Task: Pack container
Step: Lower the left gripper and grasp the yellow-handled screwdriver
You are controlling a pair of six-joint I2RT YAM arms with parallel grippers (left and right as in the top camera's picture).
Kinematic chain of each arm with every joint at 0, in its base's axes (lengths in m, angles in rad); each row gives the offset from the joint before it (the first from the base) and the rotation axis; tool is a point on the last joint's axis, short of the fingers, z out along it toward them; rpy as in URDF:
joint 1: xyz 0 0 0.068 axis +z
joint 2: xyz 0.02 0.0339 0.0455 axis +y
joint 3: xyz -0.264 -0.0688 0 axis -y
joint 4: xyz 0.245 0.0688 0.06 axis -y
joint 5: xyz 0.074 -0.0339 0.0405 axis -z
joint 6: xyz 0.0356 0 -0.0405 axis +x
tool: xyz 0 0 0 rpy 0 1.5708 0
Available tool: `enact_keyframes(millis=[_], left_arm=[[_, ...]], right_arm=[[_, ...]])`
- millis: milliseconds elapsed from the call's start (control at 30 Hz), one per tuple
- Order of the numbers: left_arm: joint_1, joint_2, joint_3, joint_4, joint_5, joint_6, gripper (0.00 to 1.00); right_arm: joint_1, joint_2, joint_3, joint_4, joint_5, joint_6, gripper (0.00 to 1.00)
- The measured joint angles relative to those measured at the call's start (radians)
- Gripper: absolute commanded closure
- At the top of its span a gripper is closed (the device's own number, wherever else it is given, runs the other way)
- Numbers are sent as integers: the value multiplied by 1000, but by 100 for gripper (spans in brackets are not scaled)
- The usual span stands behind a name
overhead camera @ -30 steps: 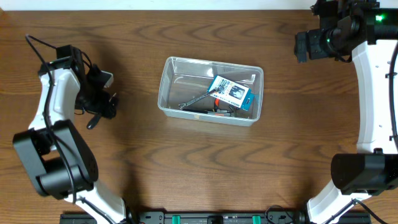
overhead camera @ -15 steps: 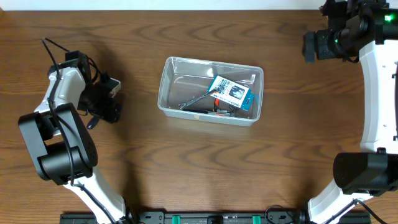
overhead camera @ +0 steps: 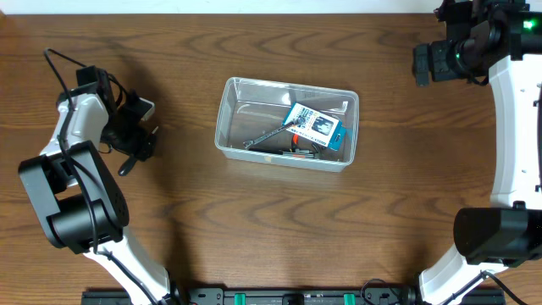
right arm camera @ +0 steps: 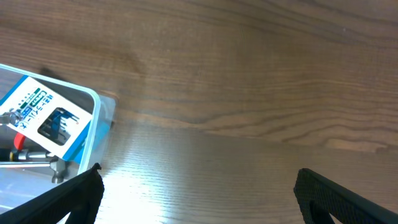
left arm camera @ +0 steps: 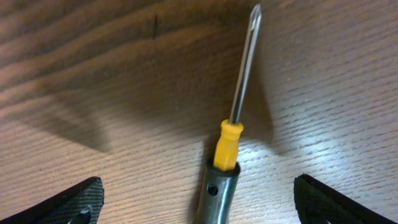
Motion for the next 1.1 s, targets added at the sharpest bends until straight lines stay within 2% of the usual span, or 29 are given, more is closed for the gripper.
enact_keyframes(millis=[300,1100], left_arm=[[11,0,-66,43,-1,5,16],[12,-11,-108,67,-10,6,16]], right_arm=[[0,0,0,3,7,-2,1],[0,0,0,4,7,-3,1]])
